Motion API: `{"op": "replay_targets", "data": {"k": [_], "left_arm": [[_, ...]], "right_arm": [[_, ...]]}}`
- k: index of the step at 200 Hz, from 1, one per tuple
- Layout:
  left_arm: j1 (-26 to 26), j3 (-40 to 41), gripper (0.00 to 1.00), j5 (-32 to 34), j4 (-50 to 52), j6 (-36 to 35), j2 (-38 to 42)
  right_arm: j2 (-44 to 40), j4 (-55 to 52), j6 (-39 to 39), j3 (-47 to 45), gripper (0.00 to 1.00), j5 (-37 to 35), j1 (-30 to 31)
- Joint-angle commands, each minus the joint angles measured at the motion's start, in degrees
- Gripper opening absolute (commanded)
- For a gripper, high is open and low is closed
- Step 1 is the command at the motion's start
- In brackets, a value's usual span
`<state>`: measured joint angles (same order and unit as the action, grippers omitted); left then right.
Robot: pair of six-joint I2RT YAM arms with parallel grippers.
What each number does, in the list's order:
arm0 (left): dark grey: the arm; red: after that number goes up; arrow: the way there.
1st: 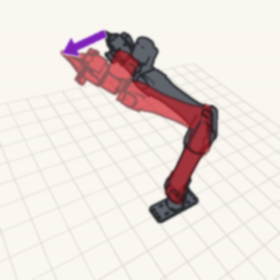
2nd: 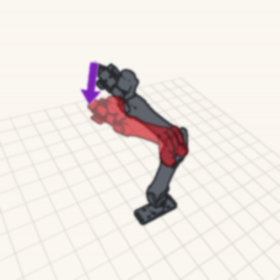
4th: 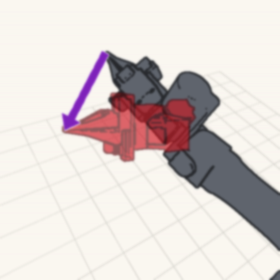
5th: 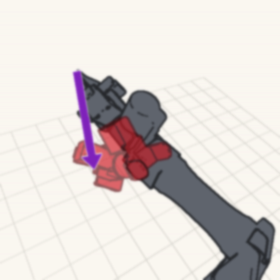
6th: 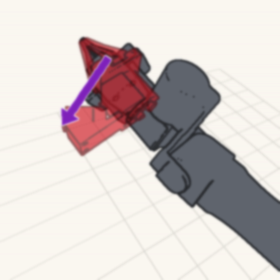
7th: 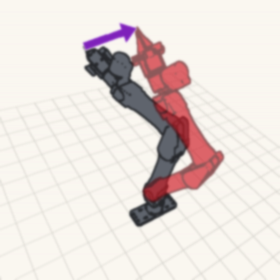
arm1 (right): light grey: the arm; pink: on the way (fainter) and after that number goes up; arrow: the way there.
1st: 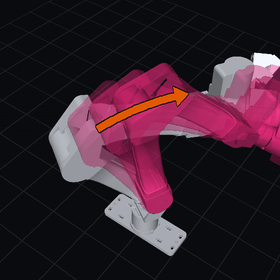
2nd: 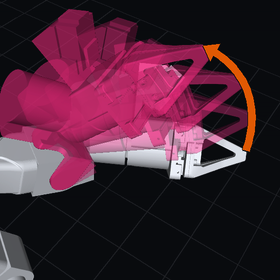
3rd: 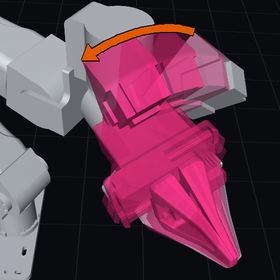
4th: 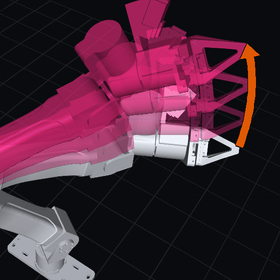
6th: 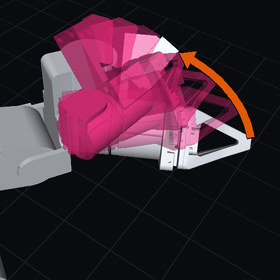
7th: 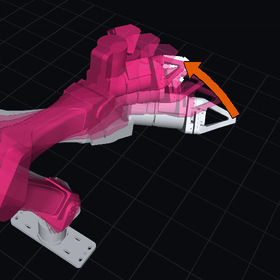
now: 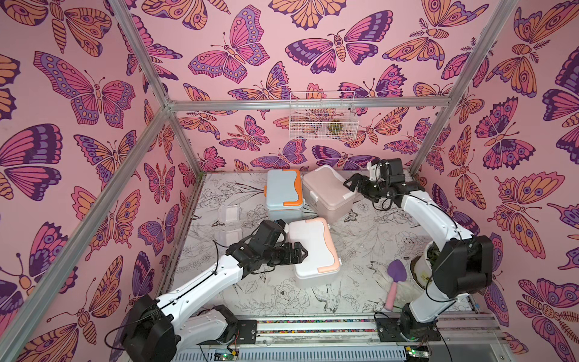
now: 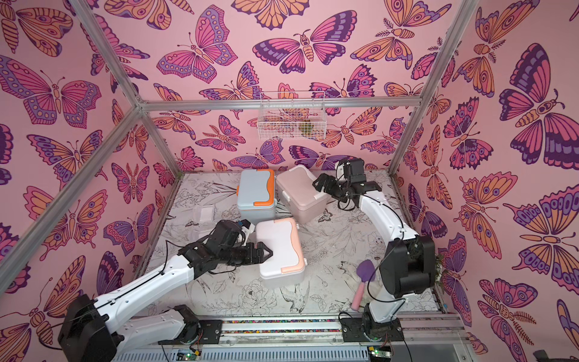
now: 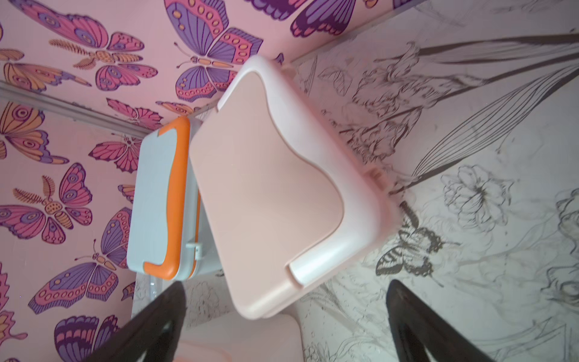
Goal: Open first aid kits and take out gauze
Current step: Move the first aid kit to the center of the board.
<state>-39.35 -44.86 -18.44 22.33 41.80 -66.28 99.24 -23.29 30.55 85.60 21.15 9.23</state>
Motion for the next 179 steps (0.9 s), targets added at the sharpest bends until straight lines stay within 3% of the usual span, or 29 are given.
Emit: {"op": "replay_targets", "data": {"k": [1,34,66,114,179], "left_arm": [[-1.9,-2.0,0.93,0.2,-0.3,-0.8,-2.2],[-4.2,-3.3,0.93,0.9,-1.8,-0.5,-5.0],[-6.1,-5.7,0.93,0.8,-2.9,-0.7,-10.0],[-9.0,-12.4,0.93,1.5,-4.1,-1.0,-18.0],[-9.3,-24.9,0.92,1.6,-9.6,-0.6,-32.2]], "right_arm": [[7.6,-0.4,-2.8,5.5,0.99,4.8,-0.5],[15.6,-2.9,-4.5,13.4,0.93,12.9,1.1],[13.8,-8.3,-9.5,14.0,0.93,13.5,5.2],[-0.7,-16.3,-8.3,4.9,0.99,-1.0,3.7],[-29.7,-20.1,-9.7,-15.9,0.99,-7.9,3.6]]}}
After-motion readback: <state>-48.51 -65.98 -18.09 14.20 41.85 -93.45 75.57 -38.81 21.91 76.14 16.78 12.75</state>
